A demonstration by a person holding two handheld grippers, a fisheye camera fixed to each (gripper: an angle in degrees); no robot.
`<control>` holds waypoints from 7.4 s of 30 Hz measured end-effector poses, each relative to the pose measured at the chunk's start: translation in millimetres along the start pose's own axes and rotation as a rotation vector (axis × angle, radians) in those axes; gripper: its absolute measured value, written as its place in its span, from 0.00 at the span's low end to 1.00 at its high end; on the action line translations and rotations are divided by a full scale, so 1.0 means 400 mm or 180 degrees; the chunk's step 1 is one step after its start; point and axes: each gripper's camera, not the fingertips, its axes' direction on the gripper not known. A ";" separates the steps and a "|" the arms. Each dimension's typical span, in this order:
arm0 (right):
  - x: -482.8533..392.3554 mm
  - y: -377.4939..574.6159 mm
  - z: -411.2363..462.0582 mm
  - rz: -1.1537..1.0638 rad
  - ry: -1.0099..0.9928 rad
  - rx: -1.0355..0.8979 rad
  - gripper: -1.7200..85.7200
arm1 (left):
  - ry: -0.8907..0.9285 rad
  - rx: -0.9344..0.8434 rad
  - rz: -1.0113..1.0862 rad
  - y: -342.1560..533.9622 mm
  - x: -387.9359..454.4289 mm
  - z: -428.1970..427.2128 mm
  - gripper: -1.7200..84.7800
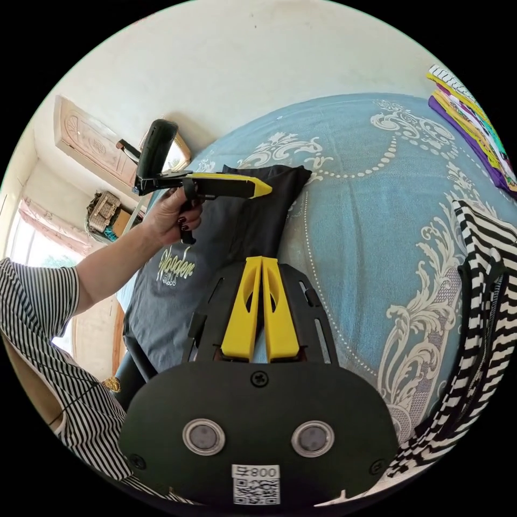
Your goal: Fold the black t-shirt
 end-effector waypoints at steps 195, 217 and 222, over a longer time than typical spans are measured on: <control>0.620 -0.831 1.935 -0.1576 -0.1065 -0.1301 0.11 | -0.1884 0.0580 -0.1484 1.804 0.880 -1.034 0.05; 0.617 -0.908 1.971 -0.1842 -0.1572 -0.1513 0.02 | -0.1968 0.0587 -0.1456 1.731 0.901 -0.861 0.05; 0.563 -0.931 1.982 -0.2077 -0.1273 -0.1482 0.02 | -0.2202 0.0366 -0.1391 1.688 0.898 -0.825 0.05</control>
